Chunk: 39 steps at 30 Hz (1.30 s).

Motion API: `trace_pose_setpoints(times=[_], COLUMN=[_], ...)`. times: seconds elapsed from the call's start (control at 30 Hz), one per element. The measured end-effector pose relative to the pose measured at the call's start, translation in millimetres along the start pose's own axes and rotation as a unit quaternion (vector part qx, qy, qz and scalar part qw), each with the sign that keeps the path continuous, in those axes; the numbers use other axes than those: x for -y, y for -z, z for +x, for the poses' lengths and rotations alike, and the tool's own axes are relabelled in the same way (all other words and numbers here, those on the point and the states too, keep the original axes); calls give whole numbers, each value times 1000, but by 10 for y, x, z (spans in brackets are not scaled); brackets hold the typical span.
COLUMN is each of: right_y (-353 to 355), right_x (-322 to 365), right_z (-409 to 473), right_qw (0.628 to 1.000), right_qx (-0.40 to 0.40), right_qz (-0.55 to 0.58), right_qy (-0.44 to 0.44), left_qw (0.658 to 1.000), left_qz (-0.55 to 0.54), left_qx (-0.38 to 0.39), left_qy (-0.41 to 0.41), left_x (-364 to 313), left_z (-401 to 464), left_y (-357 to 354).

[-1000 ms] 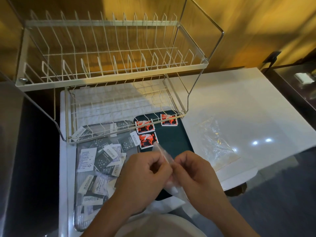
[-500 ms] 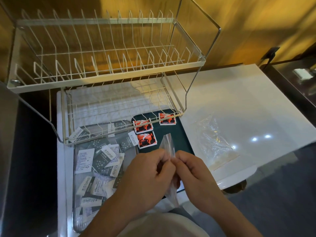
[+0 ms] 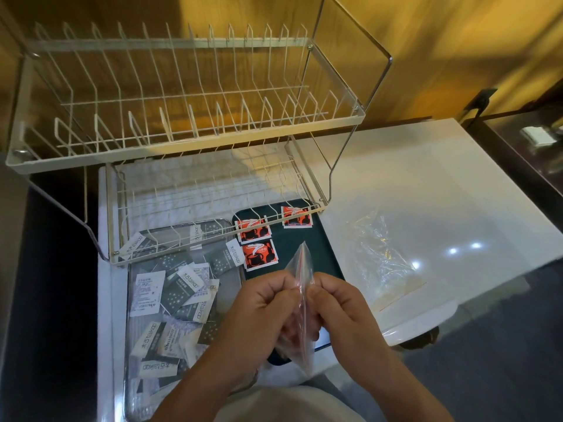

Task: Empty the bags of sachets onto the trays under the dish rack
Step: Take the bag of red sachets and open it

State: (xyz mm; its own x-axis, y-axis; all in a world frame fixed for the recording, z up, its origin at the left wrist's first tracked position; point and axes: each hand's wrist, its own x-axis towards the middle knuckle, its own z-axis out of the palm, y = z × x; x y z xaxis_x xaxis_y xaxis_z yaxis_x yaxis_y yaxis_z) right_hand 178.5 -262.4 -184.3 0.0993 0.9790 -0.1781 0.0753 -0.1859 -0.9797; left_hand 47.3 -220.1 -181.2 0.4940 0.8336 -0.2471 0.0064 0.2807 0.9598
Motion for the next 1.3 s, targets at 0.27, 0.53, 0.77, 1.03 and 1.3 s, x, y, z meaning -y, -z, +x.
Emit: trace_pose_setpoints(times=[0.27,0.53,0.77,1.03,1.3], right_y=[-24,18,44,34,256], right_x=[-28,-91,68,68,185], right_z=[8,11,-24,-73,-101], right_qw=[1000,985,994,980,960], right_qx=[3,-21,-53,-52,-87], right_qz=[25,167,-88,-188,-261], right_qy=[-15,-38,30,44,58], left_qw=[998,990,995,942,914], left_qz=[-61,-126,35,290,348], left_qx=[4,-53,-89,-115,-172], left_qy=[24,35,-28,-128,-120], left_x=[34,125,59,-10,-89], left_z=[-3,80,12,-112,-141], left_y=[-6,56,93,79,265])
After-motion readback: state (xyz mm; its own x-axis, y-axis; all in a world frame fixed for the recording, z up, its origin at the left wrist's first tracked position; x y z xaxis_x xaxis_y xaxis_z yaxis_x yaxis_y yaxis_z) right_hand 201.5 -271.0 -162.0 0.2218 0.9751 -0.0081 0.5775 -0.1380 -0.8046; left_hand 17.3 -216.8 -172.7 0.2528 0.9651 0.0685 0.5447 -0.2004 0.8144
